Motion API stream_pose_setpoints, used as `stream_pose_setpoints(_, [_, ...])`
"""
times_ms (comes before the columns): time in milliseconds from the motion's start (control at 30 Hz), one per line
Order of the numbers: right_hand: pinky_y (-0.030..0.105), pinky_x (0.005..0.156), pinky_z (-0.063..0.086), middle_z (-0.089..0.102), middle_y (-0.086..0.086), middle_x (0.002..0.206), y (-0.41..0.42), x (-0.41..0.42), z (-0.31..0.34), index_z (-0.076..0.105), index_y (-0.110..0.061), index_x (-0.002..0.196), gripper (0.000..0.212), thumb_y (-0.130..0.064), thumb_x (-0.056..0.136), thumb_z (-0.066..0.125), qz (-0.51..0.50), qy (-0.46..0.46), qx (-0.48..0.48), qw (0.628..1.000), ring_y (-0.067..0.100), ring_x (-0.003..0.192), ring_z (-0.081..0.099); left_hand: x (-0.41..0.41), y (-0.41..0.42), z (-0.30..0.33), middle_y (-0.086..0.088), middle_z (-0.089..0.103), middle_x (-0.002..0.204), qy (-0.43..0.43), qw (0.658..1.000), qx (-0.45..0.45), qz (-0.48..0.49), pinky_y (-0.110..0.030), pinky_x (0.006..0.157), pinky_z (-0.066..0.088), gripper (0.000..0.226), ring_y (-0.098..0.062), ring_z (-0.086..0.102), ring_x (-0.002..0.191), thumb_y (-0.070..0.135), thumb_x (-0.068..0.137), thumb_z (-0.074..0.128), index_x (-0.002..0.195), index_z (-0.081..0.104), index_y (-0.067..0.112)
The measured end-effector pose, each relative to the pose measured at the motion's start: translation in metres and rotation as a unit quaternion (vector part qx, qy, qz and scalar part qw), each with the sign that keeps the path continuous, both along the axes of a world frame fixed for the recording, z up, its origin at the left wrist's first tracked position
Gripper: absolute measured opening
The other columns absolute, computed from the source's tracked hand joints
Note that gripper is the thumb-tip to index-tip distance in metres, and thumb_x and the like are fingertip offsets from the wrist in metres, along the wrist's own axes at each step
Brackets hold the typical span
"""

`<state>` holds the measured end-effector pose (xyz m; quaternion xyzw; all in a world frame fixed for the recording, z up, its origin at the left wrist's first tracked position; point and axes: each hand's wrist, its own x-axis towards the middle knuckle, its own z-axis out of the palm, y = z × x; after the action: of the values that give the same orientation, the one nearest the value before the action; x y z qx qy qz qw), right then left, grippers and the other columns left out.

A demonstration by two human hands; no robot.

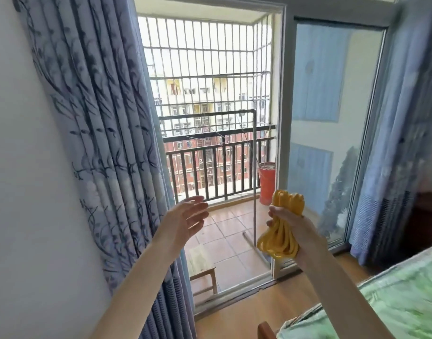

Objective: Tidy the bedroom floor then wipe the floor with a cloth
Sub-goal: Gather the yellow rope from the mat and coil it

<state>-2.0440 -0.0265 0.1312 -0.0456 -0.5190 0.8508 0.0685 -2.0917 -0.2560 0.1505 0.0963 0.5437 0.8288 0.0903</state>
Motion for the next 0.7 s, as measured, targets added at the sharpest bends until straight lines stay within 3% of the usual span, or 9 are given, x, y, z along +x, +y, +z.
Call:
stream_pose_setpoints(167, [0.027,0.054,0.052,0.063,0.003,0.066,0.032,-0.084,0.009,0.064,-0.011,0.087,0.008,-0.011,0.081,0.068,-0.037,-0.011,0.007,0.999,0.014,0.058,0.062,-0.095,0.040,0.010,-0.004,0.070,0.083,-0.028,1.000,0.006,0.006,-0.030,0.073,0.047,0.020,-0.018,0.063,0.073,0.008,0.093,0.044,0.099,0.063,0.007])
stream_pose_setpoints(300, [0.028,0.053,0.051,0.063,0.005,0.068,0.066,-0.149,0.025,0.063,-0.010,0.092,0.014,-0.013,0.079,0.069,-0.058,-0.002,0.035,0.998,0.016,0.060,0.062,-0.165,0.072,0.018,-0.005,0.070,0.081,-0.026,0.999,0.037,0.000,-0.030,0.073,0.047,0.022,-0.016,0.064,0.068,0.009,0.091,0.043,0.098,0.064,0.007])
stream_pose_setpoints(467, [0.029,0.055,0.049,0.062,0.004,0.067,0.093,-0.206,0.021,0.063,-0.010,0.090,0.013,-0.013,0.079,0.069,-0.067,-0.003,0.023,0.997,0.015,0.059,0.062,-0.230,0.111,0.007,-0.008,0.067,0.087,-0.062,0.997,0.048,-0.007,-0.030,0.076,0.044,0.021,-0.020,0.059,0.079,0.008,0.090,0.042,0.097,0.062,0.006])
stream_pose_setpoints(600, [0.031,0.058,0.050,0.065,0.002,0.061,0.115,-0.241,0.008,0.064,-0.011,0.090,0.017,-0.015,0.076,0.071,-0.104,-0.022,0.027,0.994,0.016,0.060,0.063,-0.284,0.136,0.006,-0.004,0.068,0.078,-0.056,0.997,0.050,-0.027,-0.029,0.071,0.044,0.020,-0.015,0.064,0.065,0.007,0.090,0.043,0.095,0.062,0.006])
stream_pose_setpoints(700, [0.031,0.060,0.049,0.065,0.000,0.060,0.133,-0.271,0.001,0.066,-0.014,0.085,0.017,-0.019,0.070,0.073,-0.147,-0.026,0.018,0.989,0.015,0.060,0.063,-0.329,0.155,0.002,-0.003,0.069,0.076,-0.055,0.995,0.051,-0.063,-0.030,0.070,0.043,0.020,-0.017,0.060,0.070,0.008,0.090,0.043,0.096,0.062,0.005])
